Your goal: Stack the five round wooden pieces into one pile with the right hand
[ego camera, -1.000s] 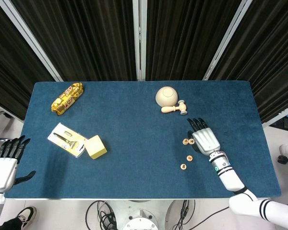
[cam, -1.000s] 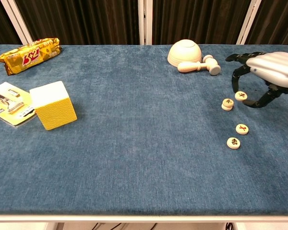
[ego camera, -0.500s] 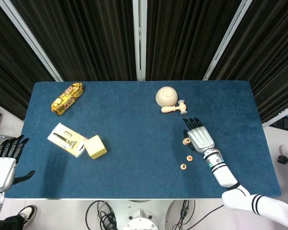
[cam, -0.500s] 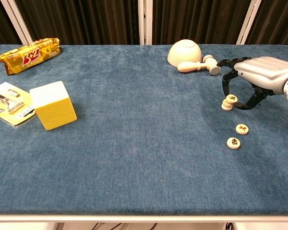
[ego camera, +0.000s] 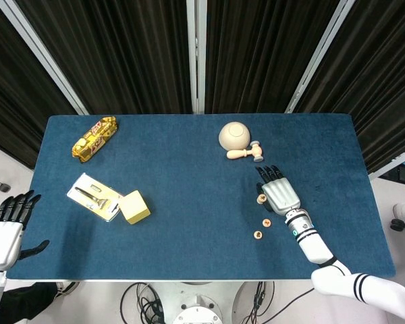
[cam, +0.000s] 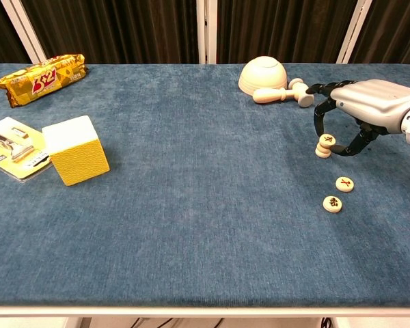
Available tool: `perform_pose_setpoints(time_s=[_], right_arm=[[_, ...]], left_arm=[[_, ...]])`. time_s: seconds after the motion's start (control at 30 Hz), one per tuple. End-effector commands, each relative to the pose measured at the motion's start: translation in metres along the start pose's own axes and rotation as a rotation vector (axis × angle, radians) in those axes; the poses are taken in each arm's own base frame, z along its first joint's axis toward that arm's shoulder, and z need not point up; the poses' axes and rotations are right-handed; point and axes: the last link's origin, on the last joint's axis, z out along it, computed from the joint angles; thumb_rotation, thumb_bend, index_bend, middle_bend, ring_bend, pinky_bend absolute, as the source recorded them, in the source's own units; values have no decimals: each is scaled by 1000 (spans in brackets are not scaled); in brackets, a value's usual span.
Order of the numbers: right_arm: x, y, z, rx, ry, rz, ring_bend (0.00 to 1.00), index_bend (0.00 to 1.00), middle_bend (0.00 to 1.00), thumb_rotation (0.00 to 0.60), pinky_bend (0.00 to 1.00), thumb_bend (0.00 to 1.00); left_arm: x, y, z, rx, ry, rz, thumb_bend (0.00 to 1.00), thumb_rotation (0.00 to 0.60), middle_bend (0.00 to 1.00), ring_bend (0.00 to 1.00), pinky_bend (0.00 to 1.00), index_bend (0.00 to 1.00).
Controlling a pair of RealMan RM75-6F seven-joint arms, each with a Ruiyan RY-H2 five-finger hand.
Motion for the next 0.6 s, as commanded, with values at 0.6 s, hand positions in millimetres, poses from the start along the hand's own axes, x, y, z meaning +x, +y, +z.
perform_pose_setpoints(time_s=[0.6], right_arm=[[4, -2, -6, 13, 17, 17, 0, 336, 6, 600, 0, 267]], left_arm=[[1, -1, 0, 3, 6, -1, 136, 600, 0, 0, 0, 77]])
